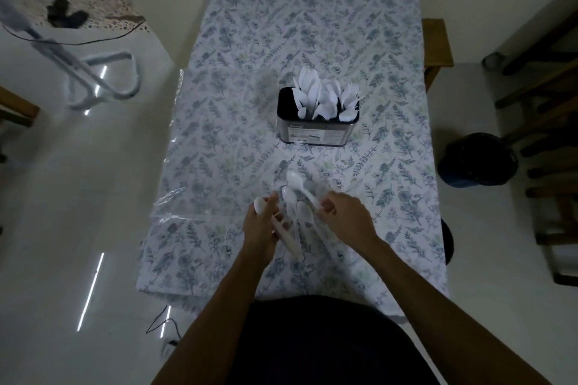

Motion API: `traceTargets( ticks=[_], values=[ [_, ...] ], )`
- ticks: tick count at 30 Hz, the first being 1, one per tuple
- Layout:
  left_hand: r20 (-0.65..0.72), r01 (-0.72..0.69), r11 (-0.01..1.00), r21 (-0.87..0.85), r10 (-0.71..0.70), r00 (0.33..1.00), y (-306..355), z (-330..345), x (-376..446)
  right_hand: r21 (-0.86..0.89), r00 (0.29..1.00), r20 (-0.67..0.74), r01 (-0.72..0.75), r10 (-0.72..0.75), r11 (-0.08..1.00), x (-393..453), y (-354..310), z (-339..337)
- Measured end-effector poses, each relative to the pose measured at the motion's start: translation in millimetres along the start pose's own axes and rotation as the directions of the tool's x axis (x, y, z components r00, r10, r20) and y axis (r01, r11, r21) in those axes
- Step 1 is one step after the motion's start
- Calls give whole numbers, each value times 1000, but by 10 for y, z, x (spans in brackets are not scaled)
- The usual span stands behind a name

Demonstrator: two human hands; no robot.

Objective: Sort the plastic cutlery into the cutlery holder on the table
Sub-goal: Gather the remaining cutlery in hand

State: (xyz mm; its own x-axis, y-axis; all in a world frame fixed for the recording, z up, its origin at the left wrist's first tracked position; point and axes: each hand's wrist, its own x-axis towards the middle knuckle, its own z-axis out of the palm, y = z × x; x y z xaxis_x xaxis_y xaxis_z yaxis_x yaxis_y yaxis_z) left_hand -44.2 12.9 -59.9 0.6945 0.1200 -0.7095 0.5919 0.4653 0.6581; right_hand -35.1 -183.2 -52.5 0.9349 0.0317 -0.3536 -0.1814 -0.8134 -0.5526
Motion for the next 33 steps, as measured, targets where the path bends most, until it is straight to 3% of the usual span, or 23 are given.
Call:
traceTargets(
  ticks=[3, 5, 8, 10, 13, 15, 16, 18, 20, 21, 25, 30, 33],
  values=[
    [28, 15, 1000, -1, -15, 999, -36, 72, -4, 188, 983, 156, 67, -97, 980, -392, -57, -40],
    [58, 11, 1000, -16, -10, 998, -96, 104, -5, 242, 976, 185, 69, -116, 968, -557, -46, -7],
    [15, -43, 997, 68, 42, 999, -160, 67, -13, 295, 990, 121, 35, -73, 955, -586, -7, 57],
    [-17, -70, 991, 115, 73, 997, -183, -23, -4, 241, 997, 65, 25, -42, 970, -511, 14, 109],
    [-68, -50, 996, 77, 55, 996, -153, -138, -5, 207, 993, 114, 20, -44, 978, -444, 24, 208],
    [-117, -12, 1000, 11, 13, 993, -97, -163, -15, 276, 998, 55, 0, -16, 961, -450, 31, 267],
    [-122, 6, 1000, -18, -8, 993, -79, -164, -20, 265, 1000, -2, 7, -7, 964, -452, 62, 293],
    [-121, 49, 998, -50, -55, 991, -78, -190, -20, 78, 998, -52, 28, -24, 997, -445, 169, 359],
    [-94, 103, 991, -84, -111, 989, -106, -216, -9, -133, 998, 3, 65, -65, 989, -436, 270, 433],
    [-78, 132, 986, -103, -140, 987, -128, -233, 6, -159, 997, 26, 72, -69, 985, -434, 302, 457],
    [-65, 195, 980, -32, -197, 978, -149, -194, 0, 7, 999, -13, 34, -34, 999, -432, 227, 342],
    [59, 158, 987, -24, -156, 986, -157, -115, -38, 240, 990, -26, 143, -141, 960, -540, -98, 201],
    [121, 151, 987, -55, -144, 982, -152, -70, -48, 286, 979, -23, 199, -201, 937, -592, -286, 215]
  ],
)
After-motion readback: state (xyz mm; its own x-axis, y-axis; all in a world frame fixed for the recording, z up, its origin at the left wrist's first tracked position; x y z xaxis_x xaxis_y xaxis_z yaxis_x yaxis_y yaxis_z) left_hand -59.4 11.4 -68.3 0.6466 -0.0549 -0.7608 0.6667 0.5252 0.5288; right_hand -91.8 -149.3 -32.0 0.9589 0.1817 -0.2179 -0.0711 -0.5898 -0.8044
